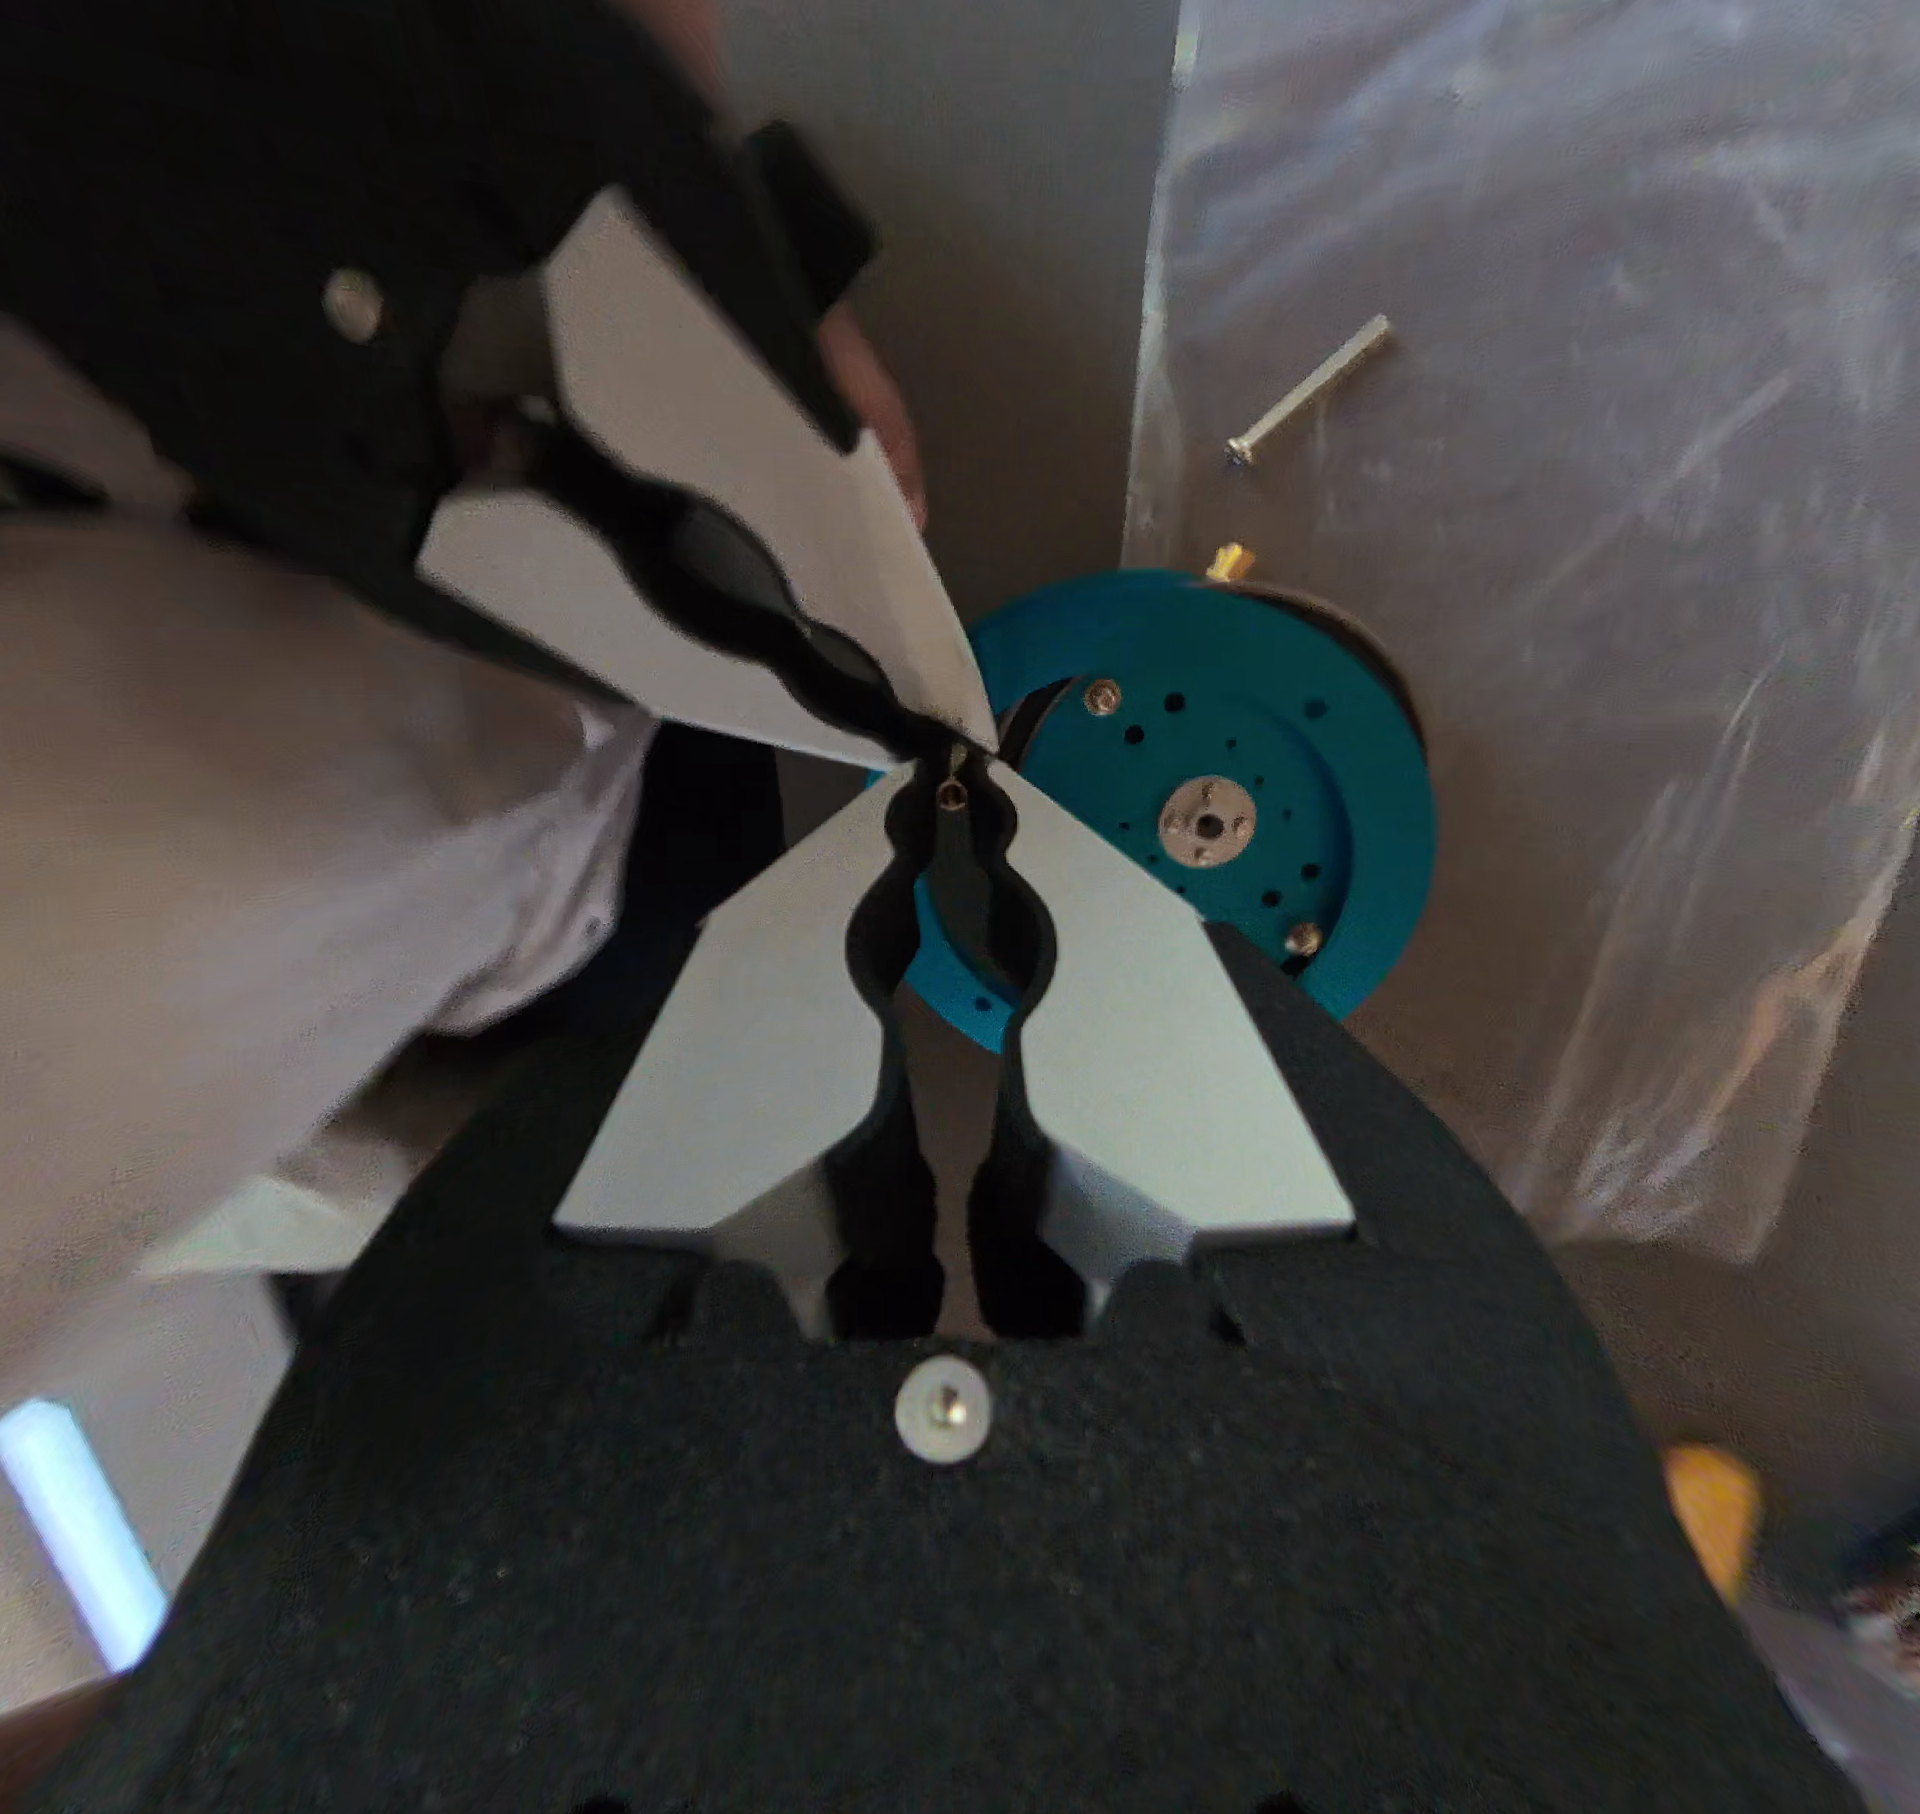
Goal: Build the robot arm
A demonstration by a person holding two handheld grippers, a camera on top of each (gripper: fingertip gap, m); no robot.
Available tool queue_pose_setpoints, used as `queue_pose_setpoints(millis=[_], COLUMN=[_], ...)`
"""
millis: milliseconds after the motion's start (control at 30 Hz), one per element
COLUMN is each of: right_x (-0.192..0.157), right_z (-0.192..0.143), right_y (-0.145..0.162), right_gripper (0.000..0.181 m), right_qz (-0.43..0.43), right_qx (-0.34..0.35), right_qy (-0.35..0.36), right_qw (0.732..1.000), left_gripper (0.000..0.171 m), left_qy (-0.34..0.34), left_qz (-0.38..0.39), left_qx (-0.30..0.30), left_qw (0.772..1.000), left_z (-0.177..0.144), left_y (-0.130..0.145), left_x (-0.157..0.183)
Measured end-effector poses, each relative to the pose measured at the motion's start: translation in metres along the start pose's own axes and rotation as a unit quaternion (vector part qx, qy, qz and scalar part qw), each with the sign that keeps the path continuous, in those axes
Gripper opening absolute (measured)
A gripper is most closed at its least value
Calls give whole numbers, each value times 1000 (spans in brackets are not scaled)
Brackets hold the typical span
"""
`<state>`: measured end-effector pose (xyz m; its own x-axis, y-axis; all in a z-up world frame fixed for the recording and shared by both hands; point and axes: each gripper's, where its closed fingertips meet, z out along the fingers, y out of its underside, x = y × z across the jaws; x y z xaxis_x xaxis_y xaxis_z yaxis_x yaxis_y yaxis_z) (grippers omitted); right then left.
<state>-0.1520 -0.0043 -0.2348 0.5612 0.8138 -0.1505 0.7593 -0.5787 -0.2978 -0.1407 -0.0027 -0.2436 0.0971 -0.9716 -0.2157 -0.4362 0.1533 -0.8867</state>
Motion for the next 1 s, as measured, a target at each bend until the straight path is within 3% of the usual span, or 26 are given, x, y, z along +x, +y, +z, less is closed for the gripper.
queue_pose_setpoints(millis=[133,200,300,467,567,600,667,800,867,1000], right_x=[0,-1,-2,-7,-19,-16,-12,-17,-10,-8], right_z=[3,4,5,0,-12,-18,-25,-22,-14,0], right_y=[0,2,6,9,2,2,5,-2,-2,-5], right_gripper=[5,5,5,6,38,39,24,29,29,12], right_qz=[186,279,329,262,219,201,158,146,143,124], right_qx=[-3,-4,-8,5,88,115,168,253,268,281], right_qy=[8,16,30,47,6,14,39,13,37,57], right_qw=[983,960,944,964,972,973,972,956,952,950], left_gripper=[2,2,2,3,3,2,3,3,3,2], left_qy=[-10,-14,-24,-7,-7,-7,-10,-16,-16,-21], left_qz=[3,10,21,-7,-20,-25,-33,-37,-40,-47], left_qx=[-10,-14,-17,-1,2,5,10,20,22,23], left_qw=[1000,1000,999,1000,1000,1000,999,999,999,998], left_z=[1,1,3,2,3,3,2,1,0,-1], left_y=[3,4,4,2,7,7,6,3,2,2], left_x=[-1,0,3,10,11,10,8,7,8,8])
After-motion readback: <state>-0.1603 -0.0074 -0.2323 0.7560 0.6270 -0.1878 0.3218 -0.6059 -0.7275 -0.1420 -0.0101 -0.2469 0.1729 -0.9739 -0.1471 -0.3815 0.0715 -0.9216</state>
